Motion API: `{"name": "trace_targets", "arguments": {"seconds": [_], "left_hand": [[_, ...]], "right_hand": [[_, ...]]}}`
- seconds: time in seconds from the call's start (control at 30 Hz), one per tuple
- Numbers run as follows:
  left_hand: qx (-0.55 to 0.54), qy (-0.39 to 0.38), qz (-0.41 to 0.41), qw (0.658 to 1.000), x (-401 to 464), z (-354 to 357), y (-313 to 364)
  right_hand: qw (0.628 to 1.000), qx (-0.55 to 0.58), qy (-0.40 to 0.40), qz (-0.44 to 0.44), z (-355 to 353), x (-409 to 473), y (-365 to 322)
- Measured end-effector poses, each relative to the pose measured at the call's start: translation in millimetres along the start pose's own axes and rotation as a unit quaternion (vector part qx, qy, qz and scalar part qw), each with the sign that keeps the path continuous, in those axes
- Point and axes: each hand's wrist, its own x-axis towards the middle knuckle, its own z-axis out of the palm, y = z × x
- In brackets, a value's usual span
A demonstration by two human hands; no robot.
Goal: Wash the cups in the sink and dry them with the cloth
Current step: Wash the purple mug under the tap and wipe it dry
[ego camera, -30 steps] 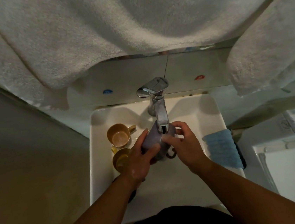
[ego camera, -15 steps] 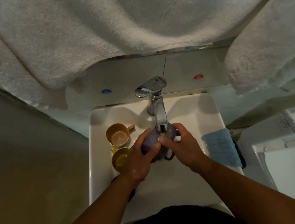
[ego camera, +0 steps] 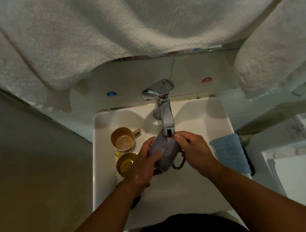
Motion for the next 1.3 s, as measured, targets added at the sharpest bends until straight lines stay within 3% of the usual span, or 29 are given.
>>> {"name": "trace_targets", "arguments": {"seconds": [0.23,0.37,0.53,0.73,1.0,1.17,1.3], "left_hand": [[0.053,0.024,0.078,0.995,1.9,-4.6,-5.3],[0.036,0.045,0.078,0.995,3.6,-7.9,-3.0],[-0.096,0.062,0.002,0.993,0.7,-0.7,6.7],[-0.045,0.075,0.037,0.995,-1.0,5.6,3.9],[-0.042,0.087,0.072,0.993,-6.2,2.6,0.7],[-0.043,0.09,0.069,0.993,-8.8,-1.2,1.1],[-0.045,0.083,0.062,0.994,-10.4,-2.0,-1.5]], "right_hand": [[0.999,-0.035,0.008,0.004,2.7,0.0,0.6],[1.0,-0.025,-0.015,0.001,2.8,-1.0,-3.9],[0.996,-0.064,-0.047,-0.031,1.6,-5.3,-6.1],[0.999,0.046,0.002,0.008,12.7,-10.0,-1.8],[0.997,0.047,0.057,-0.005,18.9,-0.9,-2.9],[1.0,0.019,0.007,0.0,20.3,-3.5,-1.3],[0.999,0.038,0.017,-0.003,14.0,0.4,-1.4]]}}
